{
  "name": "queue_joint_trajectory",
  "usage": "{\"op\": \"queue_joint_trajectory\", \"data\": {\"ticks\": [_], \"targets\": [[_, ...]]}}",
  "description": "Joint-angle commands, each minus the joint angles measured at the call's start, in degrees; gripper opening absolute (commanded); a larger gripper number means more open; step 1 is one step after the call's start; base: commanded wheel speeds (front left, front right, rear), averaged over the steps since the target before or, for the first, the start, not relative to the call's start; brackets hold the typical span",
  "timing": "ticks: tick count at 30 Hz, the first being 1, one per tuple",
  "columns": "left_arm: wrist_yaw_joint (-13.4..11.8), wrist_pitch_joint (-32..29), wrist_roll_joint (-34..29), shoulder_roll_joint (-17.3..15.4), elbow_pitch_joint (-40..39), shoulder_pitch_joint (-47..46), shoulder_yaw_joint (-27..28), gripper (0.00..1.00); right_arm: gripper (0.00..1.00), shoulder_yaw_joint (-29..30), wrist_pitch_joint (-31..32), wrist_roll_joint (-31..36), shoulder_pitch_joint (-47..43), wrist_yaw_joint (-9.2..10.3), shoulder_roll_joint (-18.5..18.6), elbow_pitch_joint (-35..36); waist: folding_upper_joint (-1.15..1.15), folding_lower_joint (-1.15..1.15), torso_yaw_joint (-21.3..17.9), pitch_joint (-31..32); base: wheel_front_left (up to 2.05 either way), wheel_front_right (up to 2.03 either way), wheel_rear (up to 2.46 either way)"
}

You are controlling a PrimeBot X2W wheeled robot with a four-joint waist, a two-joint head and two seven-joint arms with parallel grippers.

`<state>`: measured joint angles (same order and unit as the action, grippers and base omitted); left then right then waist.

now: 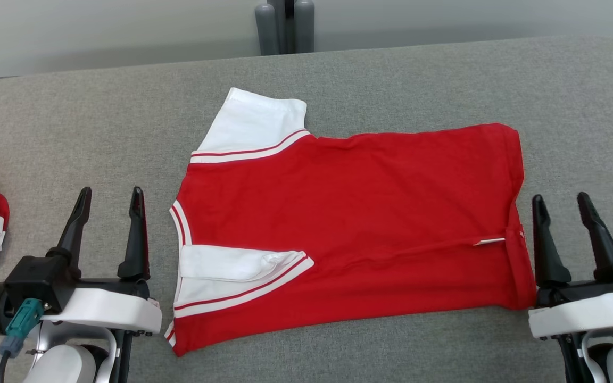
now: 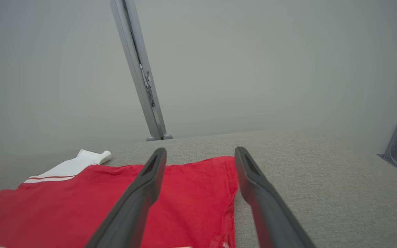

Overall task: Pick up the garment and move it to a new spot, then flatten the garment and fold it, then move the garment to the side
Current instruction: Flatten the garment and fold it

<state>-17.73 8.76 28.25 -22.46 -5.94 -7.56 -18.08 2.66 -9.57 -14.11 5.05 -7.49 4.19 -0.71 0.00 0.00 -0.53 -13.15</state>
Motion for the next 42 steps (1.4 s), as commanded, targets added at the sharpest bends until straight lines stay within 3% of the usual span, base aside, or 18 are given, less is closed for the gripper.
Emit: {"op": "queue_joint_trajectory", "data": {"ticks": [1, 16, 25, 32, 33, 42], "targets": [[-0.1, 0.2, 0.1, 0.0, 0.3, -0.6, 0.1, 1.0, 1.0, -0.1, 0.1, 0.0, 0.6, -0.01, 0.3, 0.0, 0.0, 0.0, -0.1, 0.1, 0.0, 0.0, 0.0], [0.4, -0.7, 1.1, 0.6, 1.6, -1.0, -1.4, 1.0, 1.0, -0.3, -0.4, -0.1, 1.6, -0.01, -0.3, -1.2, 0.0, 0.0, 0.3, -0.5, 0.0, 0.0, 0.0], [7.1, -7.8, 2.1, 0.1, 5.9, -15.1, -4.5, 1.0, 1.0, -1.9, -0.7, -0.8, 3.5, -0.01, -0.5, -1.2, 0.0, 0.0, -2.0, -3.5, 0.0, 0.0, 0.0], [12.6, -13.6, 2.3, 1.0, 22.7, -31.3, -6.6, 1.0, 1.0, -4.9, -2.2, -2.0, 6.3, -0.01, -0.7, -3.8, 0.0, 0.0, -7.6, -8.4, 0.0, 0.0, 0.0], [12.6, -13.6, 2.3, 1.0, 22.7, -31.3, -6.6, 1.0, 1.0, -4.9, -2.2, -2.0, 6.3, -0.01, -0.7, -3.8, 0.0, 0.0, -7.6, -8.4, 0.0, 0.0, 0.0], [19.9, -13.8, 4.8, 2.5, 47.7, -44.6, -6.4, 1.0, 1.0, -7.0, -4.3, -3.5, 8.9, -0.01, -0.9, -7.4, 0.0, 0.0, -12.3, -12.5, 0.0, 0.0, 0.0]]}}
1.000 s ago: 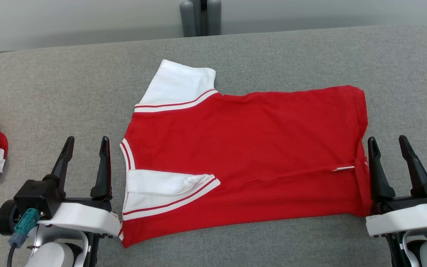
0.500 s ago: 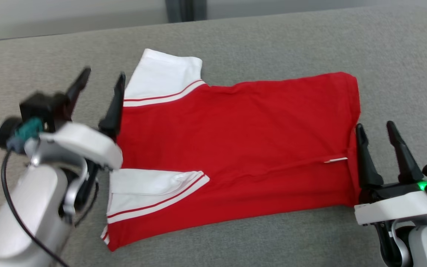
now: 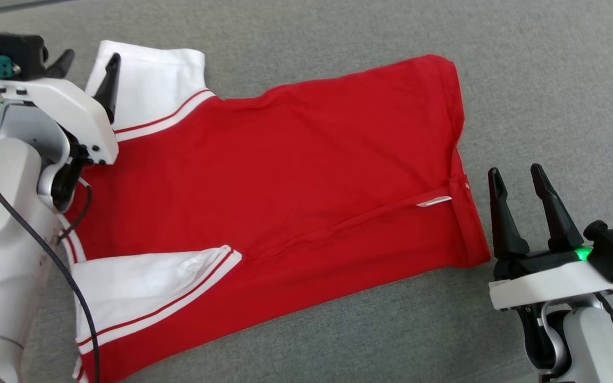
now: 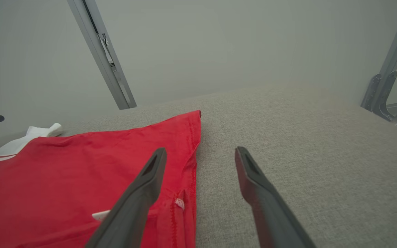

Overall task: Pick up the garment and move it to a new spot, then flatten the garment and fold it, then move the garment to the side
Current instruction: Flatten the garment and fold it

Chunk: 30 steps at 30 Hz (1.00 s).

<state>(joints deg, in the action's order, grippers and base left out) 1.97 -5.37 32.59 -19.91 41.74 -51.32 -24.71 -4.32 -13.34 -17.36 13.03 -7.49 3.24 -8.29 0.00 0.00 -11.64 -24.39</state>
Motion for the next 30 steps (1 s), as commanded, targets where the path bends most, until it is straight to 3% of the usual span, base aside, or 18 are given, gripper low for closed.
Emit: {"op": "queue_joint_trajectory", "data": {"ticks": [1, 10, 11, 12, 13, 30], "targets": [[0.7, 0.7, 0.3, -0.2, 1.9, -2.0, 0.2, 1.0, 1.0, -0.3, -0.6, -0.4, 1.1, -0.01, 0.0, -0.2, 0.0, 0.0, -1.5, -1.7, 0.0, 0.0, 0.0], [3.8, 3.1, 0.2, 0.1, 14.4, -9.8, -1.0, 1.0, 1.0, -1.7, -1.6, -1.8, 3.4, -0.01, -0.1, -2.2, 0.0, 0.0, -3.8, -4.4, 0.0, 0.0, 0.0], [4.0, 2.9, 0.1, 0.3, 15.6, -10.3, -1.4, 0.86, 1.0, -1.8, -1.7, -1.9, 3.5, -0.01, -0.1, -2.6, 0.0, 0.0, -3.9, -4.4, 0.0, 0.0, 0.0], [4.4, 3.2, 0.3, 1.0, 17.2, -11.1, -1.8, 0.13, 1.0, -1.4, -1.7, -2.1, 4.2, -0.01, 0.1, -3.1, 0.0, 0.0, -3.9, -4.5, 0.0, 0.0, 0.0], [4.6, 3.1, 0.1, 1.2, 18.2, -11.4, -2.2, 0.0, 1.0, -1.1, -1.7, -2.2, 4.7, -0.01, 0.3, -3.1, 0.0, 0.0, -3.9, -4.5, 0.0, 0.0, 0.0], [5.2, 13.4, 0.0, 4.9, 25.0, -14.6, -3.9, 0.0, 1.0, -0.2, -2.0, -3.5, 16.5, -0.01, 6.3, -8.7, 0.0, 0.0, 0.1, -2.8, 0.0, 0.0, 0.0]]}}
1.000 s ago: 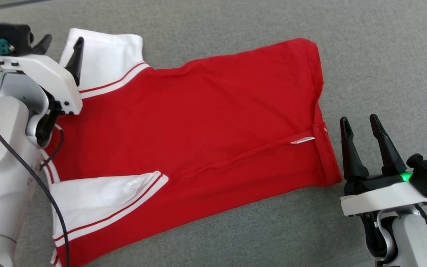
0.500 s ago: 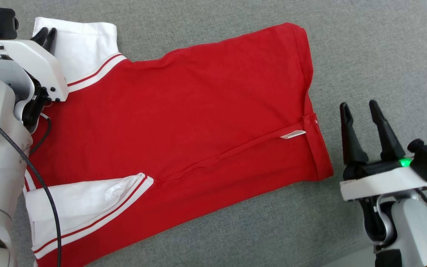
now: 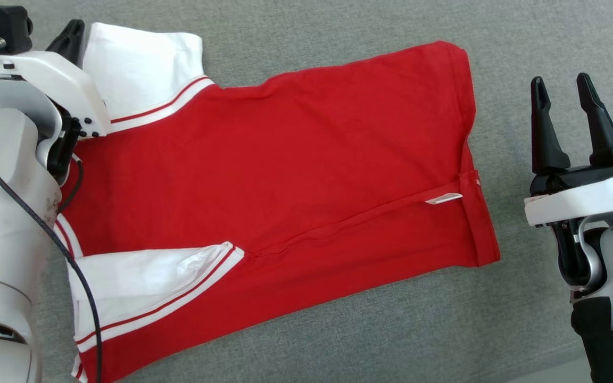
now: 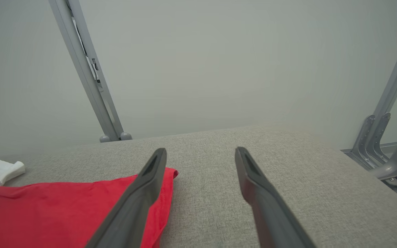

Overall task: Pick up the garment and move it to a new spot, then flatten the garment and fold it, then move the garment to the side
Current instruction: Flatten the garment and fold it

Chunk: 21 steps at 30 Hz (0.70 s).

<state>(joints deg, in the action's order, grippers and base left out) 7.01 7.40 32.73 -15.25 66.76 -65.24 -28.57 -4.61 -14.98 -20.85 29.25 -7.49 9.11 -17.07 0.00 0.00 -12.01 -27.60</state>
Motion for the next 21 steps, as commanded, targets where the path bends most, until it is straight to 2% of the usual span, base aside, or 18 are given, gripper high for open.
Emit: {"op": "queue_joint_trajectory", "data": {"ticks": [1, 2, 3, 4, 5, 6, 9, 11, 17, 21], "targets": [[0.0, 2.3, -0.3, 0.5, -0.3, -0.9, -0.1, 0.0, 1.0, 0.1, -0.4, 0.1, 0.0, -0.01, 0.4, -0.1, 0.0, 0.0, 0.8, 0.7, 0.0, 0.0, 0.0], [-0.4, 3.3, -0.3, 0.7, -0.4, -0.7, -0.1, 0.0, 1.0, 0.2, -0.4, 0.2, -0.5, -0.01, 0.3, -0.2, 0.0, 0.0, 1.1, 1.2, 0.0, 0.0, 0.0], [-0.8, 4.6, -0.2, 0.8, -0.8, -0.5, 0.2, 0.23, 1.0, 0.4, -0.4, 0.3, -1.0, -0.01, 0.3, -0.1, 0.0, 0.0, 1.5, 1.5, 0.0, 0.0, 0.0], [-0.8, 4.6, -0.2, 0.8, -0.8, -0.5, 0.2, 0.23, 1.0, 0.4, -0.4, 0.3, -1.0, -0.01, 0.3, -0.1, 0.0, 0.0, 1.5, 1.5, 0.0, 0.0, 0.0], [-1.3, 5.7, 0.0, 0.6, -1.4, -0.1, 0.6, 0.82, 1.0, 0.5, -0.4, 0.3, -1.4, -0.01, 0.2, 0.1, 0.0, 0.0, 1.8, 1.9, 0.0, 0.0, 0.0], [-2.0, 6.4, 0.0, 0.7, -2.2, 0.5, 0.9, 1.0, 1.0, 0.8, -0.4, 0.3, -2.1, -0.01, 0.2, 0.3, 0.0, 0.0, 2.3, 2.4, 0.0, 0.0, 0.0], [-4.5, 7.6, -0.6, 0.2, -7.6, 3.3, 2.5, 1.0, 1.0, 1.4, -0.4, 0.8, -4.0, -0.01, -0.3, 1.1, 0.0, 0.0, 3.3, 3.6, 0.0, 0.0, 0.0], [-6.9, 7.7, -2.0, -0.7, -15.1, 6.5, 4.5, 1.0, 1.0, 1.7, -0.4, 1.1, -5.8, -0.01, -0.7, 1.7, 0.0, 0.0, 4.0, 4.6, 0.0, 0.0, 0.0], [-13.7, 7.7, -5.6, -2.4, -39.4, 24.4, 10.0, 1.0, 1.0, 2.6, -0.4, 2.0, -11.4, -0.01, -1.7, 4.4, 0.0, 0.0, 6.2, 7.4, 0.0, 0.0, 0.0], [-17.9, 7.7, -7.5, -3.4, -51.0, 37.3, 11.0, 1.0, 1.0, 2.2, 0.1, 2.8, -15.1, -0.01, -2.4, 6.0, 0.0, 0.0, 7.3, 9.9, 0.0, 0.0, 0.0]]}}
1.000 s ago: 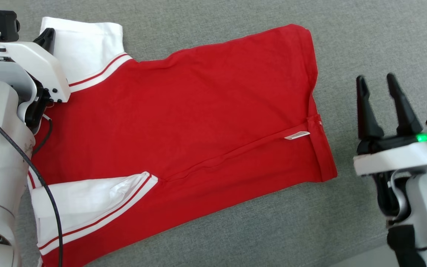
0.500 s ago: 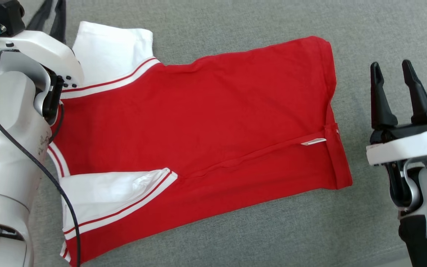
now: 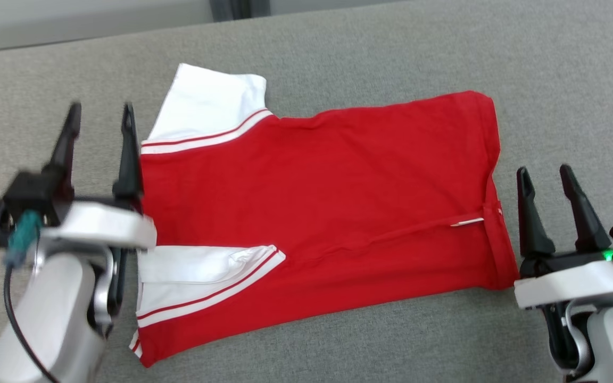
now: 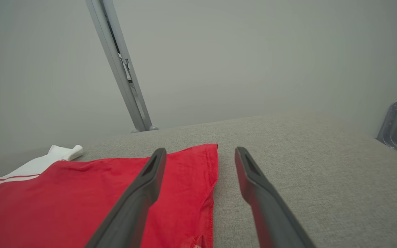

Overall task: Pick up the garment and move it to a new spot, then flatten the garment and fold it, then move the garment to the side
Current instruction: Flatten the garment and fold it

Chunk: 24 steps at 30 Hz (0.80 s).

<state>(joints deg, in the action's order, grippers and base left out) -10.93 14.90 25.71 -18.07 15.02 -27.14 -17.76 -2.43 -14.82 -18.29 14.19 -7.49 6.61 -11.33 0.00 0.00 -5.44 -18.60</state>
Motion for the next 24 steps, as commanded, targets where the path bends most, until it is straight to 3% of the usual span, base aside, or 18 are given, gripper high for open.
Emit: {"op": "queue_joint_trajectory", "data": {"ticks": [1, 8, 15, 24], "targets": [[-0.9, 0.2, -0.5, -0.8, -1.7, 1.8, 0.4, 1.0, 1.0, -0.1, 0.2, 0.4, -0.9, -0.01, 0.0, 0.6, 0.0, 0.0, 0.9, 1.6, 0.0, 0.0, 0.0], [-5.3, -0.4, 0.2, -1.5, -13.9, 16.3, 0.6, 1.0, 1.0, -0.4, 2.5, 1.3, -6.4, -0.01, -0.8, 3.2, 0.0, 0.0, 1.9, 5.6, 0.0, 0.0, 0.0], [-6.1, -0.7, 1.1, -2.0, -17.5, 23.2, 0.2, 1.0, 1.0, 0.9, 4.4, 1.6, -10.2, -0.01, -1.6, 5.3, 0.0, 0.0, 2.5, 8.4, 0.0, 0.0, 0.0], [-6.6, -2.2, 0.8, -2.6, -18.1, 24.0, -0.4, 1.0, 1.0, 0.9, 5.8, 1.6, -11.2, -0.01, -2.1, 7.2, 0.0, 0.0, 2.3, 8.9, 0.0, 0.0, 0.0]]}}
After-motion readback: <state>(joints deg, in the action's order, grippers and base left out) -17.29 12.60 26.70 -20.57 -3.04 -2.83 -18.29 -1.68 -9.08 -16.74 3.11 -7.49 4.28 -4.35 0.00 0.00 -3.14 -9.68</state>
